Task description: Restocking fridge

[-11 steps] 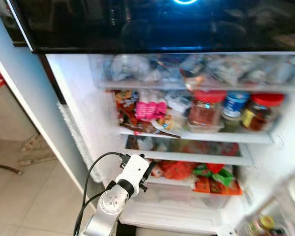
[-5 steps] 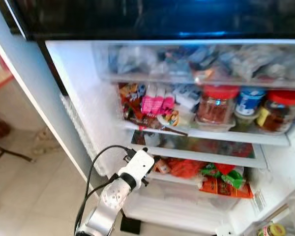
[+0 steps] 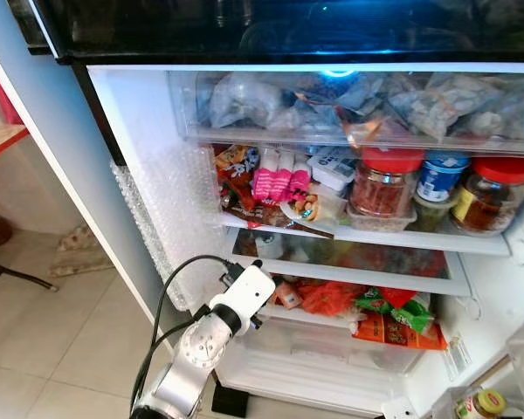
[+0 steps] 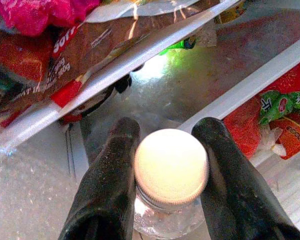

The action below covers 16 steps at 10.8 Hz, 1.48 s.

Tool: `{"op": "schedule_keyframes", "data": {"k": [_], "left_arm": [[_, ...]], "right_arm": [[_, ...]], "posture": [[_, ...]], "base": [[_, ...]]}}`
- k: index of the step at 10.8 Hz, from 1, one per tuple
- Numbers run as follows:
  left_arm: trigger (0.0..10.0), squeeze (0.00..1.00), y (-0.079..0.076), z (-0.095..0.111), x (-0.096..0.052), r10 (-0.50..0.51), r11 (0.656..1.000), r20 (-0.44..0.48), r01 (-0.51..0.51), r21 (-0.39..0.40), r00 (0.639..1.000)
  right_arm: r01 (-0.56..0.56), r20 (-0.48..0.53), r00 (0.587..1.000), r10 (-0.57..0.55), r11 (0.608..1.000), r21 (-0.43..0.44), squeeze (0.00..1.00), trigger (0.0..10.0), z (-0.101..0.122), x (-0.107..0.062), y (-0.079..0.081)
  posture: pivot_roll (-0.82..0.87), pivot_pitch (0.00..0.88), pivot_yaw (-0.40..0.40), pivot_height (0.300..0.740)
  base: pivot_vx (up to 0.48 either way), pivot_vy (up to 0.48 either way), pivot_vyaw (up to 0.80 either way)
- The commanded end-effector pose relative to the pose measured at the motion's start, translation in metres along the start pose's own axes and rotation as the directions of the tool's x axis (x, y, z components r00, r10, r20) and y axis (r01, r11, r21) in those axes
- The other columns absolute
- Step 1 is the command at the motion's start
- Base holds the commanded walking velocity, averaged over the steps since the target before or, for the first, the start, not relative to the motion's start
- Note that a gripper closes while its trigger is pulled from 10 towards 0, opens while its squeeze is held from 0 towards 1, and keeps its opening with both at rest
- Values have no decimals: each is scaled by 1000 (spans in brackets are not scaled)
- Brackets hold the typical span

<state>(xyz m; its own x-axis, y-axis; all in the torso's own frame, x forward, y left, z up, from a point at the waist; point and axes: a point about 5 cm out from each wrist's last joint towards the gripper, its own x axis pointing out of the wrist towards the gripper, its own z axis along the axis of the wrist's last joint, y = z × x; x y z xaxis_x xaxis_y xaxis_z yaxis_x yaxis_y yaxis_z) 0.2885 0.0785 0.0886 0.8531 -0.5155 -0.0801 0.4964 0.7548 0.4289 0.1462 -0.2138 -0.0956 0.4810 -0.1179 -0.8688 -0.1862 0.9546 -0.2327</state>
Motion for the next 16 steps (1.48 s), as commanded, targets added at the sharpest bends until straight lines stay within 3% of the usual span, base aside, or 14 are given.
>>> {"op": "schedule_keyframes", "data": {"k": [1, 5, 7, 10, 13, 16], "left_arm": [[10000, 0, 3, 0, 2, -14, 999, 2, 14, 50, 1000], [10000, 0, 17, -1, 6, -3, 995, 1, 3, 102, 1000], [10000, 0, 17, -1, 7, -3, 995, 6, 2, 103, 1000], [10000, 0, 14, -1, 8, -10, 995, 14, 8, 102, 1000], [10000, 0, 14, 2, 9, -15, 993, 31, 11, 114, 999], [10000, 0, 22, 9, 11, -22, 968, 33, 13, 251, 999]], "right_arm": [[-27, -34, 999, 27, 1000, 0, 0, 10000, -9, -1, 8], [-25, -31, 999, 26, 1000, 8, 0, 10000, -8, -1, 8], [-28, -38, 999, 27, 1000, -2, 0, 10000, -9, -1, 8], [-29, -36, 999, 29, 1000, -4, 0, 10000, -9, -1, 8], [-22, -21, 1000, 22, 1000, 13, 0, 10000, -8, -1, 8], [-23, -19, 1000, 24, 1000, 19, 0, 10000, -9, -1, 8]], "posture": [[30, 0, 42, 666], [31, 0, 41, 666], [31, 0, 40, 654], [30, 0, 40, 595], [27, 0, 41, 591], [32, 0, 40, 591]], "base": [[0, 0, 0], [0, 0, 0], [0, 0, 0], [0, 0, 0], [0, 0, 0], [0, 0, 0]]}}
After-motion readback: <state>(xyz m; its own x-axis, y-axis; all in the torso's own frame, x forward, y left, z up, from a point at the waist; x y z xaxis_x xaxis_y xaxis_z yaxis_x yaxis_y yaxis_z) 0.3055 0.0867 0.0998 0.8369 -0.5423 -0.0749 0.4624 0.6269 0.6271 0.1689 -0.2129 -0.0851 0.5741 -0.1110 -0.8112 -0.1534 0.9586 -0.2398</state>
